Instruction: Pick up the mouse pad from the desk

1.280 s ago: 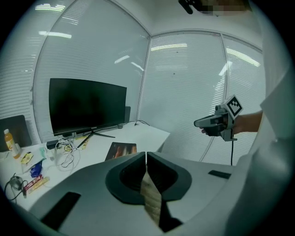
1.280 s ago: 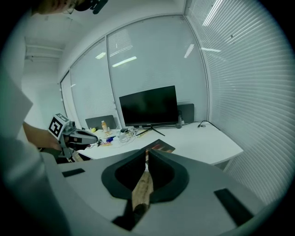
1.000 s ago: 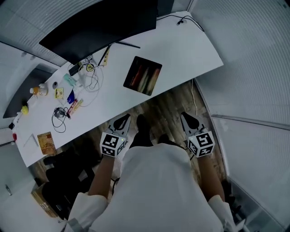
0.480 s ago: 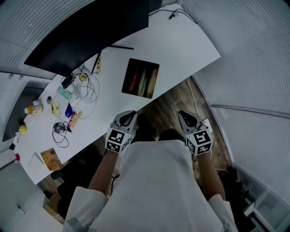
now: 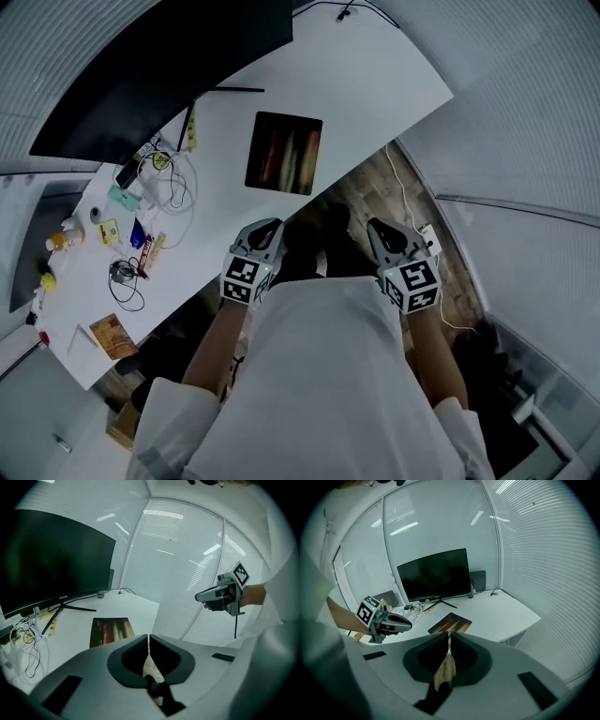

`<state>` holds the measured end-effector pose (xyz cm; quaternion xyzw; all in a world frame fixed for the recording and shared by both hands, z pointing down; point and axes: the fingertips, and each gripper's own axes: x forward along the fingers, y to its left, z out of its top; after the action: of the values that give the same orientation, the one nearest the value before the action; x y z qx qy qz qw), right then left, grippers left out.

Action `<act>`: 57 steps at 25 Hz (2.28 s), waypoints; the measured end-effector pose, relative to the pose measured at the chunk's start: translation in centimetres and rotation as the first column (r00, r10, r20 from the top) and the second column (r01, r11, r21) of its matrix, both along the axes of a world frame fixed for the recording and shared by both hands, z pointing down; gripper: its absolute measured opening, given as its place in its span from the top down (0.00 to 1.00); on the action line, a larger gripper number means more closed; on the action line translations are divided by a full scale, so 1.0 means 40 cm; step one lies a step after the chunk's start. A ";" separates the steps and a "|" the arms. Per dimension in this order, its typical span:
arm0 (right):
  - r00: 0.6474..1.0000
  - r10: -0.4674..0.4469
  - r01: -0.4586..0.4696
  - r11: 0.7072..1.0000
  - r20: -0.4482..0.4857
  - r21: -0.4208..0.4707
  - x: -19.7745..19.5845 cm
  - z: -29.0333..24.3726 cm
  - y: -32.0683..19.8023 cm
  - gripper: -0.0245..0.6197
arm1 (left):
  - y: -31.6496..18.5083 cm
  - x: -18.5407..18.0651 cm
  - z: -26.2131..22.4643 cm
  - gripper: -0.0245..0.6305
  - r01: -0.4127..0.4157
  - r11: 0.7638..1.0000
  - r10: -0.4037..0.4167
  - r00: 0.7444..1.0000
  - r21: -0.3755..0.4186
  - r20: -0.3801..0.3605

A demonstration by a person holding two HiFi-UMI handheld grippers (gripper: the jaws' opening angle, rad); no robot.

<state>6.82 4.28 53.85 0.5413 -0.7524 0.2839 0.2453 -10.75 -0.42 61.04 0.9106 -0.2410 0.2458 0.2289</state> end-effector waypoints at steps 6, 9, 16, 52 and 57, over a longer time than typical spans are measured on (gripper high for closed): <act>1.000 -0.006 0.007 1.000 0.031 -0.021 0.033 0.030 -0.018 0.90 | -0.014 0.041 0.027 0.93 0.008 1.000 -0.008 1.000 -0.024 0.009; 0.999 -0.027 0.027 1.000 0.029 -0.012 0.054 0.034 -0.054 0.90 | -0.032 0.063 0.043 0.93 0.035 0.998 -0.034 0.999 -0.051 0.020; 0.988 -0.134 0.137 0.990 0.081 -0.032 0.058 0.071 -0.153 0.90 | -0.070 0.120 0.082 0.92 0.102 0.988 -0.094 0.993 -0.116 0.068; 0.930 -0.289 0.341 0.908 0.226 -0.243 0.134 0.316 -0.258 0.90 | -0.121 0.174 0.468 0.41 0.165 0.971 -0.047 0.845 -0.174 0.533; 0.931 -0.283 0.339 0.906 0.232 -0.253 0.144 0.334 -0.269 0.90 | -0.117 0.180 0.475 0.38 0.175 0.970 -0.050 0.827 -0.172 0.560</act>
<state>12.58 -6.48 67.23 0.3426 -0.7996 0.3983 0.2909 -3.55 -5.08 80.04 0.7550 -0.3220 0.5081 0.2611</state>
